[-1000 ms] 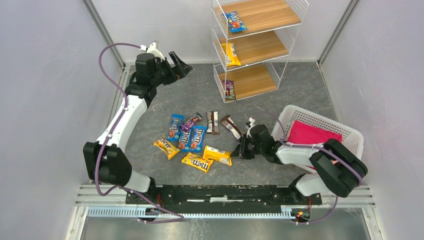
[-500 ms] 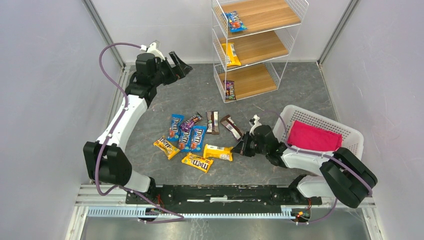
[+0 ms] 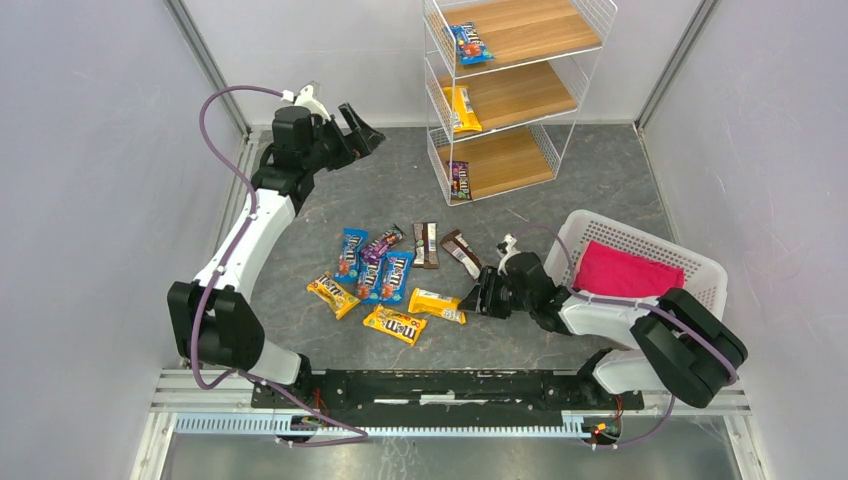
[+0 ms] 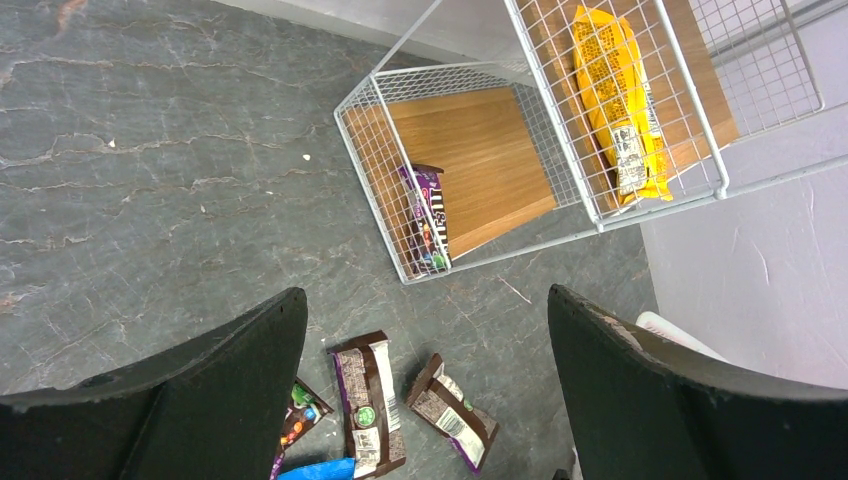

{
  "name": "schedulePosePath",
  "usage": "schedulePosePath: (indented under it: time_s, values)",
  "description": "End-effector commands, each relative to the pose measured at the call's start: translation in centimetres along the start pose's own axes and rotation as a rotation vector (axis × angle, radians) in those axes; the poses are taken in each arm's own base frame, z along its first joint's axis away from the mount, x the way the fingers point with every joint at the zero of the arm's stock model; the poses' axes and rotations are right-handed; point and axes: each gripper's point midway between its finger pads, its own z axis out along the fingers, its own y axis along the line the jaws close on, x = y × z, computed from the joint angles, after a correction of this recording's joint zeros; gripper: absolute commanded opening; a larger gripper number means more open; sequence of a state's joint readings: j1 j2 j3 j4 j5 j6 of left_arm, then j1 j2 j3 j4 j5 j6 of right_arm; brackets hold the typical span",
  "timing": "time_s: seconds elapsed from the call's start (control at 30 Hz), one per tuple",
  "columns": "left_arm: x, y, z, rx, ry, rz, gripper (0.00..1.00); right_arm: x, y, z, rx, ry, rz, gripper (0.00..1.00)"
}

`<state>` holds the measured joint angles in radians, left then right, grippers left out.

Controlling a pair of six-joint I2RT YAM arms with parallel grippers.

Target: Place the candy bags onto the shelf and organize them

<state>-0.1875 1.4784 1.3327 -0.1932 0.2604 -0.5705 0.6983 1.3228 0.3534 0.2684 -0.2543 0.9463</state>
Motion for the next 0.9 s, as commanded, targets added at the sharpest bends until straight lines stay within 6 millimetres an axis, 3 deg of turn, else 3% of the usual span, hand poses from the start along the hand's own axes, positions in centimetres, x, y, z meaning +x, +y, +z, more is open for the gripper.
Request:
schedulePosePath:
  time_s: [0.0, 0.27, 0.47, 0.87]
  values:
    - [-1.8, -1.0, -0.3, 0.016, -0.043, 0.049, 0.96, 0.1, 0.7, 0.7, -0.019, 0.026, 0.014, 0.52]
    - [-1.8, -1.0, -0.3, 0.016, -0.044, 0.052, 0.95, 0.4, 1.0, 1.7, -0.031, 0.029, 0.073, 0.50]
    - [-1.9, -1.0, -0.4, 0.017, -0.046, 0.051, 0.95, -0.1, 1.4, 2.1, -0.038, 0.017, 0.091, 0.22]
    - [-2.0, -1.1, -0.5, 0.021, -0.048, 0.049, 0.96, -2.4, 3.4, -1.4, -0.076, -0.108, 0.000, 0.08]
